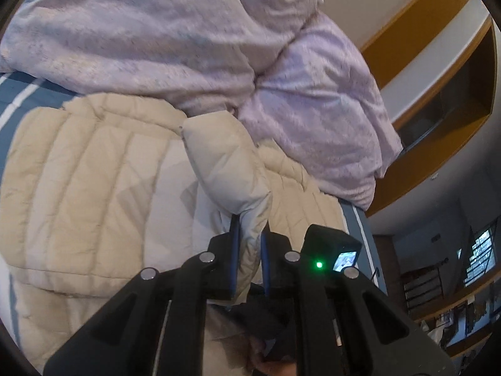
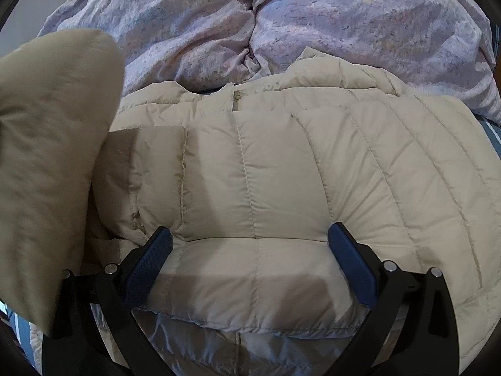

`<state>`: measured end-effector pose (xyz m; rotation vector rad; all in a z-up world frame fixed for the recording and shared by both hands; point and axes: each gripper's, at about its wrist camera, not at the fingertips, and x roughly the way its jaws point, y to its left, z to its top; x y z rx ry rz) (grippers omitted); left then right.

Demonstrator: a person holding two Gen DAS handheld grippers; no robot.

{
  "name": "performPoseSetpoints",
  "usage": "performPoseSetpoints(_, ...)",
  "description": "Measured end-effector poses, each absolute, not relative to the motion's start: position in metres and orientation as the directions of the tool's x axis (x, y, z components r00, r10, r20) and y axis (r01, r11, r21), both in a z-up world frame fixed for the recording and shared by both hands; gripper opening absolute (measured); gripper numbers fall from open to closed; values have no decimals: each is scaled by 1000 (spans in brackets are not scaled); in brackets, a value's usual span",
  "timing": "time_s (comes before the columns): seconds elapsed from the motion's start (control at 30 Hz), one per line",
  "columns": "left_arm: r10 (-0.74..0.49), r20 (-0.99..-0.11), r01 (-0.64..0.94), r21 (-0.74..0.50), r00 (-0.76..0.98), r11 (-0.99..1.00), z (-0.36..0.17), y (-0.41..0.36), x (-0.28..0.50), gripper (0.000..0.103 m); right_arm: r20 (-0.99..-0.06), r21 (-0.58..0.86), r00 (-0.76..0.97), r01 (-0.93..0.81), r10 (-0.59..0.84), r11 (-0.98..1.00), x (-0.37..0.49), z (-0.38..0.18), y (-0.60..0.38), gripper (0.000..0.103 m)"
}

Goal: Fold large clothes
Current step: 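Carry the held sleeve over the jacket body and open the left gripper, then grasp the jacket side edge at the hem with the right gripper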

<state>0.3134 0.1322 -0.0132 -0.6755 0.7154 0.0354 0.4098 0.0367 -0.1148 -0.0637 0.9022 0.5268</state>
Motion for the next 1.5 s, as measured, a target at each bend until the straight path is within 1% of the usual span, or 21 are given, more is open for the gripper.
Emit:
performPoseSetpoints(0.17,-199,-646,-271,-552,737,788,-26,124,328,12,-789,65,514,-472,335,879,402,-105,27,102)
performPoseSetpoints(0.33,-215,-670,-273,-543,710,794,-36,110,341,13,-768,7,563,-471,306,882,389,-89,-5,102)
performPoseSetpoints(0.37,-226,-677,-268,-543,701,796,-38,105,344,18,-758,-5,579,-466,300,885,385,-85,-13,102)
performPoseSetpoints(0.4,-239,-682,-259,-543,691,799,-39,100,347,30,-752,-12,589,-461,296,887,384,-83,-19,102)
performPoseSetpoints(0.43,-252,-682,-249,-546,686,800,-40,96,347,37,-747,-18,598,-455,291,890,382,-80,-24,102)
performPoseSetpoints(0.47,-264,-680,-234,-548,684,803,-39,91,347,49,-743,-20,605,-448,287,894,382,-78,-30,102)
performPoseSetpoints(0.5,-263,-679,-222,-539,685,813,-37,87,345,59,-737,-15,611,-440,288,898,381,-75,-37,102)
performPoseSetpoints(0.53,-245,-680,-211,-514,691,831,-33,83,340,63,-734,-6,614,-435,292,900,380,-73,-42,102)
performPoseSetpoints(0.6,-203,-679,-201,-466,705,862,-23,82,331,78,-724,19,615,-435,312,900,379,-68,-50,99)
performPoseSetpoints(0.67,-154,-675,-213,-428,722,878,-15,89,320,83,-711,48,612,-450,347,892,376,-62,-53,86)
performPoseSetpoints(0.7,-123,-675,-229,-408,727,884,-13,96,313,84,-705,59,611,-456,360,888,375,-59,-53,83)
performPoseSetpoints(0.77,-74,-683,-267,-380,727,886,-12,110,304,84,-686,95,605,-476,404,874,372,-53,-51,72)
performPoseSetpoints(0.8,-46,-690,-295,-367,722,882,-13,119,300,84,-682,107,601,-482,417,870,374,-52,-48,70)
performPoseSetpoints(0.87,-10,-704,-340,-355,711,871,-16,135,294,84,-671,147,582,-502,459,852,373,-48,-40,61)
performPoseSetpoints(0.9,1,-709,-354,-352,705,866,-18,141,291,84,-667,159,576,-509,472,846,373,-47,-38,60)
performPoseSetpoints(0.97,34,-723,-394,-335,690,856,-25,156,286,84,-656,163,572,-530,492,832,372,-46,-28,52)
performPoseSetpoints(1.07,67,-738,-424,-309,672,851,-33,167,282,84,-665,148,563,-545,491,826,376,-52,-14,47)
performPoseSetpoints(1.27,116,-768,-454,-243,630,857,-53,172,286,84,-726,140,530,-511,439,848,394,-79,-4,37)
performPoseSetpoints(1.37,134,-791,-472,-212,598,856,-69,176,291,84,-766,154,492,-485,414,861,406,-103,-8,37)
performPoseSetpoints(1.5,162,-811,-494,-172,562,852,-93,180,294,84,-768,157,489,-481,413,862,406,-112,-10,36)
